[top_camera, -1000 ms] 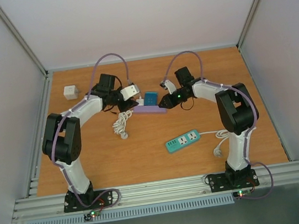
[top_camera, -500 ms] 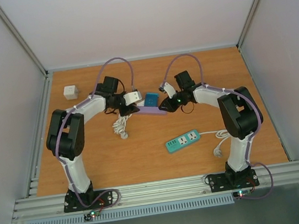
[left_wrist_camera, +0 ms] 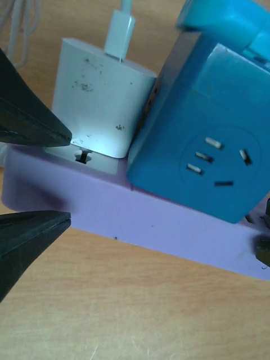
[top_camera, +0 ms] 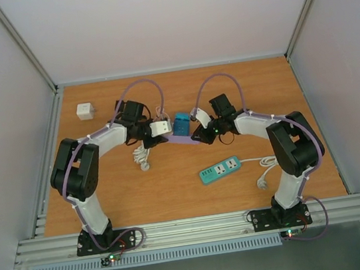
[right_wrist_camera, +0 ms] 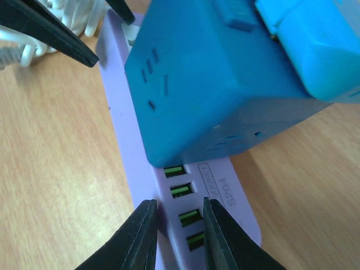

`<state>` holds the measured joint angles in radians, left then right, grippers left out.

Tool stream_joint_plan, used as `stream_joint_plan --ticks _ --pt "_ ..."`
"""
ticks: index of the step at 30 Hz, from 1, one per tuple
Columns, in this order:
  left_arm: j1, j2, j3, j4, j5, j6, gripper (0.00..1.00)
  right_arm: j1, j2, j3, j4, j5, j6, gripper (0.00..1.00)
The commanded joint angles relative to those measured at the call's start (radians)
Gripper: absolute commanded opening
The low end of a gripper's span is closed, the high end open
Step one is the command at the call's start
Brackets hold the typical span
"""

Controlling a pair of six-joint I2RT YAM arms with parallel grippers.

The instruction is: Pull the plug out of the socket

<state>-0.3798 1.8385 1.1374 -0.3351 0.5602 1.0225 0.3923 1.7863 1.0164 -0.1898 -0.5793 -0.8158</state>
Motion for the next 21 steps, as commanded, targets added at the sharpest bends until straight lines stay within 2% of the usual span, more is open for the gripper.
stream_joint_plan --ticks 1,14,21 --pt "-0.017 -0.021 -0.067 -0.043 -0.007 0.019 0.33 0.032 -0.009 -0.062 -0.052 0.056 -0.073 0.24" --pt "-0.034 -0.097 -0.187 0.025 -0.029 0.015 0.34 0.034 -0.067 -0.108 -0.037 0.050 -0.078 0.25" --pt "-0.018 -0.205 -0.245 0.038 0.024 -0.048 0.44 0.024 -0.136 -0.095 -0.066 -0.007 -0.041 0.34"
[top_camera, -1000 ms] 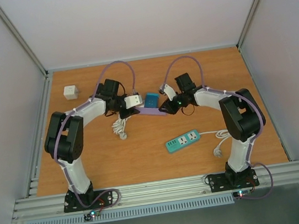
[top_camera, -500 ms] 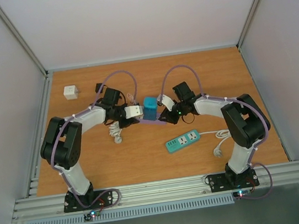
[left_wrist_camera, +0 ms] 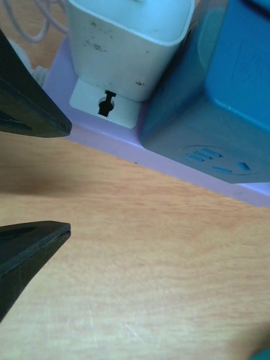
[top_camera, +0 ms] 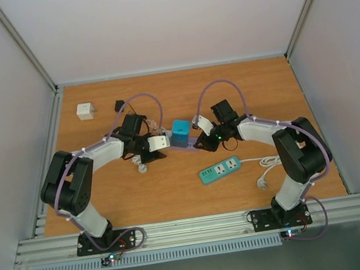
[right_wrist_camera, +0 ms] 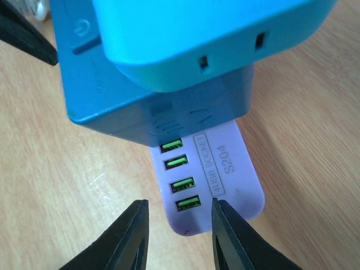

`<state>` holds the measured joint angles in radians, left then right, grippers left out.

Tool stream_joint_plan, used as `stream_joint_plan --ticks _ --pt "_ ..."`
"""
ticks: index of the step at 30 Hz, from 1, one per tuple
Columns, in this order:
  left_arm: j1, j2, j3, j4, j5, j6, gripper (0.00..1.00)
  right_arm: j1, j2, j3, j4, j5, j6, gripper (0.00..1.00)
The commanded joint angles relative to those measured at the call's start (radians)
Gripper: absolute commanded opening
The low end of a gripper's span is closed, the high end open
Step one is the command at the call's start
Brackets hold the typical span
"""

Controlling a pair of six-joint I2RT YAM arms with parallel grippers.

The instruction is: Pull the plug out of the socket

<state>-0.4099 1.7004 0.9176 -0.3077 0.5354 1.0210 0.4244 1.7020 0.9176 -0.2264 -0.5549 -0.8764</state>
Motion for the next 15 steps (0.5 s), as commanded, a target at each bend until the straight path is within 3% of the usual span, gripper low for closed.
stream_joint_plan --ticks 1,5,8,15 --pt "0.021 -0.081 -0.033 0.010 0.057 -0.071 0.45 -0.010 -0.059 0.005 -0.031 -0.039 0.020 0.36" --pt "0.049 -0.151 -0.078 0.017 0.055 -0.103 0.50 -0.018 -0.092 -0.010 -0.014 -0.051 0.009 0.48" --pt "0.084 -0.191 -0.094 0.015 0.042 -0.129 0.53 -0.018 -0.102 -0.027 0.009 -0.046 -0.027 0.65" --pt "0.171 -0.220 -0.104 -0.002 -0.003 -0.217 0.63 -0.017 -0.044 -0.030 0.068 -0.028 -0.131 0.73"
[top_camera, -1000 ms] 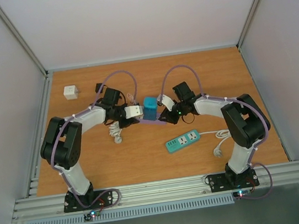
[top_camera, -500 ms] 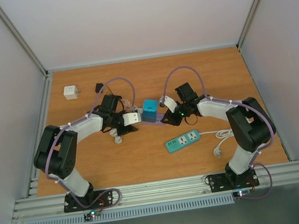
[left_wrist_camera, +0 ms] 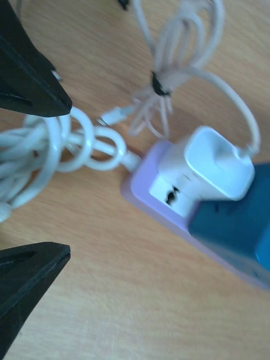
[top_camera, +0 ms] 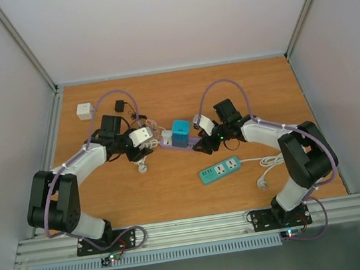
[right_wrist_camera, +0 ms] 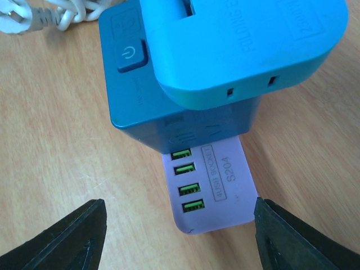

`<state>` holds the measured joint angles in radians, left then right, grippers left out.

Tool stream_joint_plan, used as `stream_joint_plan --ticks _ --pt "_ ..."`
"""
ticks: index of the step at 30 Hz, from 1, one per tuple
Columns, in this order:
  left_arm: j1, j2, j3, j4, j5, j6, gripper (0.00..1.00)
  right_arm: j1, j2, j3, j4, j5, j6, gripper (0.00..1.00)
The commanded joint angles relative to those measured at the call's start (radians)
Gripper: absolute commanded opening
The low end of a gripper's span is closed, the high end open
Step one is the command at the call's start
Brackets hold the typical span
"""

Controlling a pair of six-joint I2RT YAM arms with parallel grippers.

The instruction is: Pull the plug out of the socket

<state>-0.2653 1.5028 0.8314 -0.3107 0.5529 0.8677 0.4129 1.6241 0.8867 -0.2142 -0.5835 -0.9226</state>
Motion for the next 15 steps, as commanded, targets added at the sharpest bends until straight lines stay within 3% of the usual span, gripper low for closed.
stream_joint_plan --ticks 1,7,15 --pt "0.028 -0.026 -0.022 0.002 -0.036 -0.076 0.64 -0.006 0.048 0.007 0.063 0.005 -0.094 0.74" --pt "0.037 -0.039 -0.053 -0.012 -0.108 -0.140 0.76 -0.004 0.111 0.026 0.078 0.009 -0.156 0.74" --pt "0.046 -0.025 -0.086 -0.035 -0.175 -0.138 0.77 -0.003 0.159 0.026 0.129 -0.002 -0.194 0.75"
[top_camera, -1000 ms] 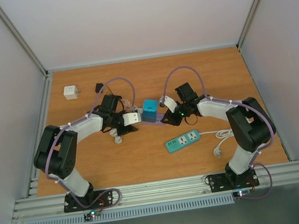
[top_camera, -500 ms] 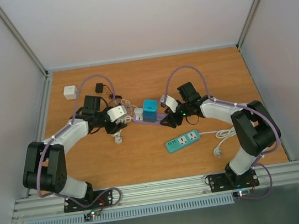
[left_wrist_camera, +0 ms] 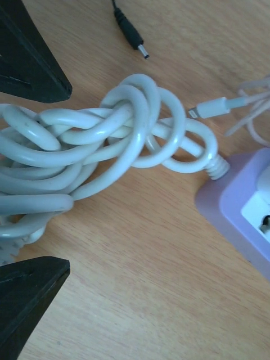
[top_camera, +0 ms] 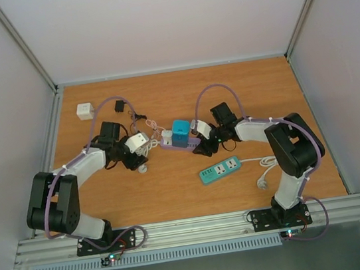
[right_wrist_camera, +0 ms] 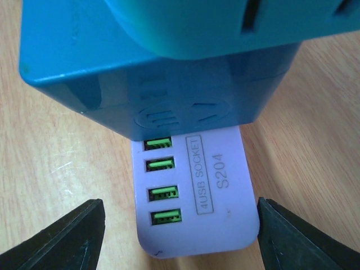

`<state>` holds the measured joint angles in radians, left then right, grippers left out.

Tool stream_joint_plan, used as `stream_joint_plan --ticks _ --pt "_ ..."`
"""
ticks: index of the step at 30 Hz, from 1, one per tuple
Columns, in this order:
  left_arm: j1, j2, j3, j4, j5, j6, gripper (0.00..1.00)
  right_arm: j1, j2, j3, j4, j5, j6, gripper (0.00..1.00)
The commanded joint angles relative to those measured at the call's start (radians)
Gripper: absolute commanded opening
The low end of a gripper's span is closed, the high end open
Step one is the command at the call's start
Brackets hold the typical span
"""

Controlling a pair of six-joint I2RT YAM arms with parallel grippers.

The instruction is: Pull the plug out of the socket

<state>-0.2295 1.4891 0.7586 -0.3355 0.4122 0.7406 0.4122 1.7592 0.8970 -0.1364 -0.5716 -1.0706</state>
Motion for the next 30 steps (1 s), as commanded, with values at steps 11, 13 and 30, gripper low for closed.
stream_joint_plan --ticks 11,13,30 --pt "0.051 -0.001 -0.006 -0.043 -0.069 0.028 0.71 0.000 0.079 0.019 0.083 -0.040 -0.095 0.66" --pt "0.073 0.000 -0.003 -0.062 -0.065 0.050 0.70 0.006 0.081 0.018 0.076 -0.042 -0.110 0.62" --pt "0.183 -0.123 -0.063 -0.207 -0.031 0.320 0.70 0.047 0.032 -0.058 0.050 -0.063 -0.250 0.45"
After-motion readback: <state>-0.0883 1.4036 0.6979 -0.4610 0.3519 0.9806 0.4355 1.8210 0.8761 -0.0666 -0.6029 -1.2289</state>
